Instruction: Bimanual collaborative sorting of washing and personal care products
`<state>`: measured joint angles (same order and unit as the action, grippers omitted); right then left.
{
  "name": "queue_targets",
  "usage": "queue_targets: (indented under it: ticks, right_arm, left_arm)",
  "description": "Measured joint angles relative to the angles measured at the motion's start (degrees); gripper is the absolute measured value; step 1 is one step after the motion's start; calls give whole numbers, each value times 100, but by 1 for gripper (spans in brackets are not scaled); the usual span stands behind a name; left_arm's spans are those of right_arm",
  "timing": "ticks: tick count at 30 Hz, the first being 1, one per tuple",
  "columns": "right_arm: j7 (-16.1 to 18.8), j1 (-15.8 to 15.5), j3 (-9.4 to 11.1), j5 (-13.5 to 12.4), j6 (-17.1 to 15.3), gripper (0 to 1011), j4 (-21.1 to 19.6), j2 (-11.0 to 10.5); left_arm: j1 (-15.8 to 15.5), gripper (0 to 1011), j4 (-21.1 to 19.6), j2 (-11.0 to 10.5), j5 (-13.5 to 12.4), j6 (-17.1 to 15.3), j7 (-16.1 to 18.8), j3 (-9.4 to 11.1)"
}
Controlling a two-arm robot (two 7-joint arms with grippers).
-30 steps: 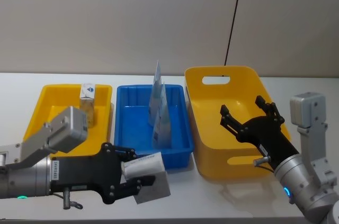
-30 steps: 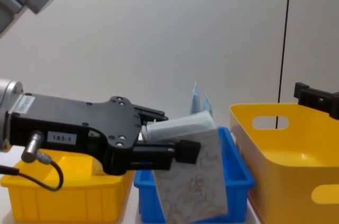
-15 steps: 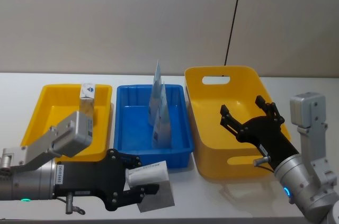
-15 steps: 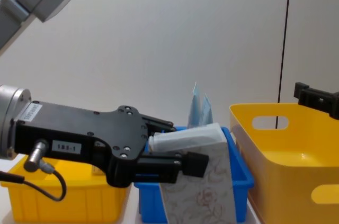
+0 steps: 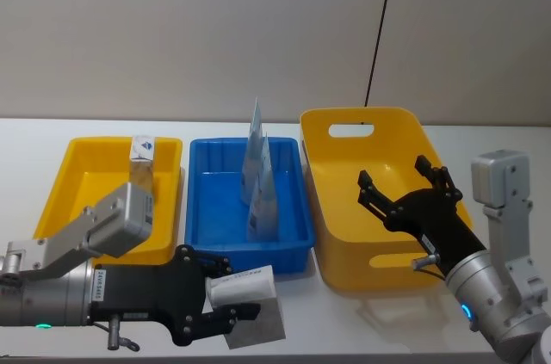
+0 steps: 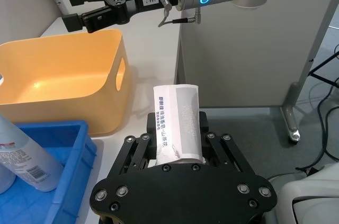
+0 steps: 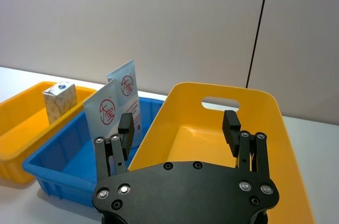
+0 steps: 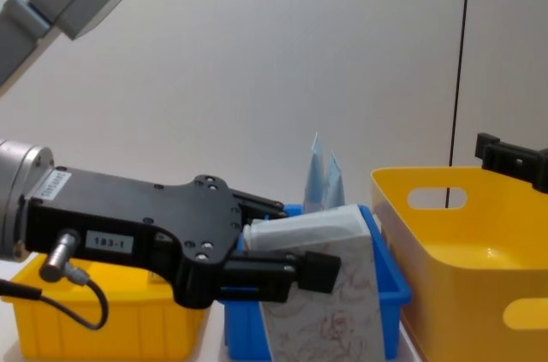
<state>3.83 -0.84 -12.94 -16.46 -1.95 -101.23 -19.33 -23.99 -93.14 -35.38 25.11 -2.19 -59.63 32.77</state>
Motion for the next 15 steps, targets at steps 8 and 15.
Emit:
queue_targets:
  ticks: [8, 15]
  right_arm:
    - [0, 0, 0, 0, 0, 1003, 0, 0]
    - [5, 0, 2, 0, 0, 1003, 0, 0]
  left_arm:
    - [-5, 363, 5, 3, 4, -1, -14, 9]
    - [-8, 363, 10, 3, 6, -1, -19, 13]
